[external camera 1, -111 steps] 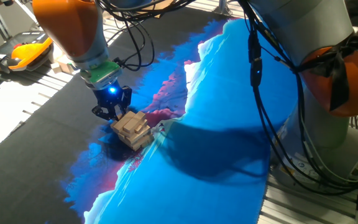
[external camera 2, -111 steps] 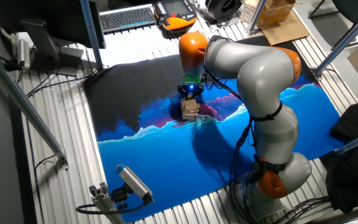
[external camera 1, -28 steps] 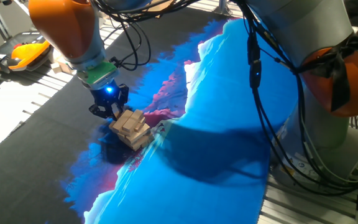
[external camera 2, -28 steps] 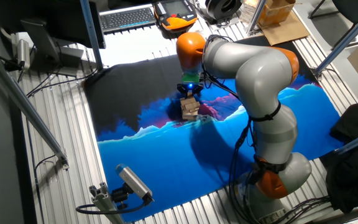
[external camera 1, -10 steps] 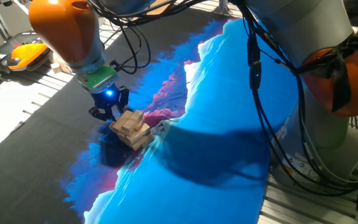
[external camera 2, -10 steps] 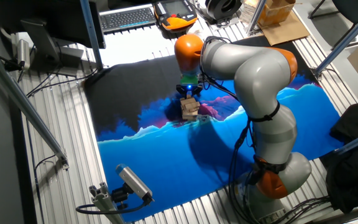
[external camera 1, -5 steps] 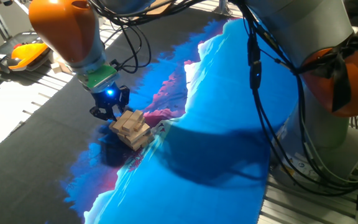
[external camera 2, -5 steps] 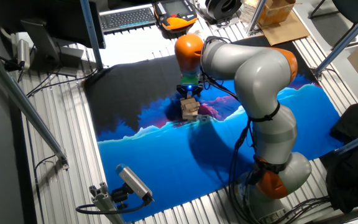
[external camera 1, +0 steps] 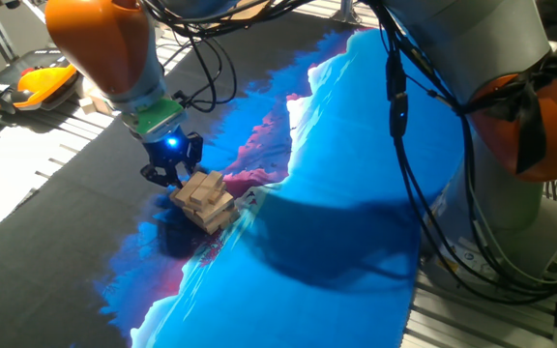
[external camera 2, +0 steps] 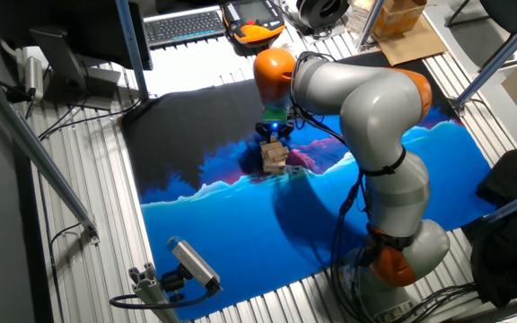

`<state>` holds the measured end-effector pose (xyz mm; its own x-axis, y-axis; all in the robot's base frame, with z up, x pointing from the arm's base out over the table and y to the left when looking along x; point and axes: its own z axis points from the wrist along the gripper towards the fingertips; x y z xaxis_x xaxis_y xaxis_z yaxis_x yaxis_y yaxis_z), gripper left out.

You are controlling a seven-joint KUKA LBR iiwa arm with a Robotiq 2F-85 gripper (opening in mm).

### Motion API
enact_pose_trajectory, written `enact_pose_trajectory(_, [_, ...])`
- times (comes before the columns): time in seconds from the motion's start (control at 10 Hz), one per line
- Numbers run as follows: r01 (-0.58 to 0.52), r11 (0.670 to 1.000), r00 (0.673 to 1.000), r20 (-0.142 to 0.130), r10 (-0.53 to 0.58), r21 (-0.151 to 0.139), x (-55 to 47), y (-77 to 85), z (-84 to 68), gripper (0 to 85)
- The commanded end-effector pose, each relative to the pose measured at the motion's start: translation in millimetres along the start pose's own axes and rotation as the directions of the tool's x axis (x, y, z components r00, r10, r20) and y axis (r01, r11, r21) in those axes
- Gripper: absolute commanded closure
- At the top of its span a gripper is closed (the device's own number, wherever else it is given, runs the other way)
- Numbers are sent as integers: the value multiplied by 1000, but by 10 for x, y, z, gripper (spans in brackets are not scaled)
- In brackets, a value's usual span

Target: Play Jenga

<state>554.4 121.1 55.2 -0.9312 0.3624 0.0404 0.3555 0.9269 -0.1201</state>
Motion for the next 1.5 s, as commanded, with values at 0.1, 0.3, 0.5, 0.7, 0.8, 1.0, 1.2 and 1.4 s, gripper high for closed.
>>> enact_pose_trajectory(0.1, [-3, 1000, 1000, 0, 3, 1, 22, 4, 0, 510])
enact_pose_trajectory(0.3, [-3, 1000, 1000, 0, 3, 1, 21, 1, -3, 510])
enact_pose_trajectory(0.5, [-1, 1000, 1000, -2, 1, 1, 37, -9, -17, 510])
enact_pose_trajectory(0.7, [-2, 1000, 1000, -5, 2, 1, 54, -15, -28, 510])
enact_pose_trajectory(0.8, [-4, 1000, 1000, -5, 4, 1, 53, -15, -25, 510])
enact_pose_trajectory(1.0, [-4, 1000, 1000, -4, 4, 1, 50, -14, -21, 510])
enact_pose_trajectory(1.2, [-1, 1000, 1000, 0, 1, 3, -3, -2, -1, 510])
enact_pose_trajectory(1.4, [3, 1000, 1000, 1, -3, 3, -43, 1, 11, 510])
